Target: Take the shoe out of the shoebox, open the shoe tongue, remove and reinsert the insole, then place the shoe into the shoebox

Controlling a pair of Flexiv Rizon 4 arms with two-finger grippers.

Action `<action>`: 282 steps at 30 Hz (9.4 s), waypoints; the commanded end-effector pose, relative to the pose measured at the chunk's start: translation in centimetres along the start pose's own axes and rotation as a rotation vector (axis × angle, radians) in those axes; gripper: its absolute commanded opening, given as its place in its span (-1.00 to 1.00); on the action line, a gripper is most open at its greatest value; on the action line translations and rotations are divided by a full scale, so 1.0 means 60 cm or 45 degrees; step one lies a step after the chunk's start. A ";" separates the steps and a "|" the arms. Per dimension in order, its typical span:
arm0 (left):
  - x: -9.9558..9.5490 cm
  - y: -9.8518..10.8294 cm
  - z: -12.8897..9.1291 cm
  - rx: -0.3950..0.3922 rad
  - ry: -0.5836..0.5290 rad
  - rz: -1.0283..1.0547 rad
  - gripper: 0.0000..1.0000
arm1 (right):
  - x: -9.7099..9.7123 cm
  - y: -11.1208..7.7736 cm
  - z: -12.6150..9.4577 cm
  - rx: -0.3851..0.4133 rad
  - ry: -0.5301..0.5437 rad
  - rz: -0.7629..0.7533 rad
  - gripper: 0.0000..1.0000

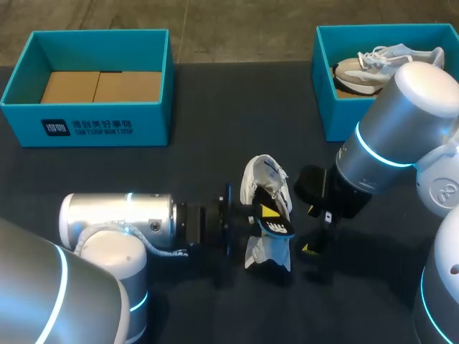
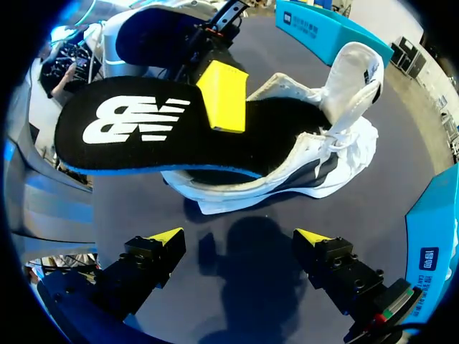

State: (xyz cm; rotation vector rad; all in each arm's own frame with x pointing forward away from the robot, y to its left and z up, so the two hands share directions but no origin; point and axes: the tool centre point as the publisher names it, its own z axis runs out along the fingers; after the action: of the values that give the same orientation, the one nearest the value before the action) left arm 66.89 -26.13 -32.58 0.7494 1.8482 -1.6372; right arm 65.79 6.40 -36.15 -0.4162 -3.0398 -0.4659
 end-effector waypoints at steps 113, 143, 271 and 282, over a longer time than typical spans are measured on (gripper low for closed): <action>0.010 0.003 -0.019 -0.082 -0.012 0.081 -0.89 | 0.002 0.000 0.001 0.001 -0.003 0.001 1.00; 0.008 0.043 -0.016 -0.165 0.016 0.038 -0.39 | 0.002 0.000 0.001 0.001 -0.003 0.001 1.00; -0.025 -0.005 -0.074 -0.068 0.189 -0.001 -0.25 | 0.002 0.000 0.001 0.001 -0.003 0.001 1.00; -0.051 -0.006 -0.096 -0.102 0.369 0.029 -0.24 | 0.002 0.000 0.001 0.001 -0.003 0.001 1.00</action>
State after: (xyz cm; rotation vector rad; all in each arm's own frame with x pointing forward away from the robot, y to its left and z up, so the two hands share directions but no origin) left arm 68.15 -21.10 -30.31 0.9385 2.0283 -1.5122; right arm 65.79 6.40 -36.15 -0.4162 -3.0398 -0.4659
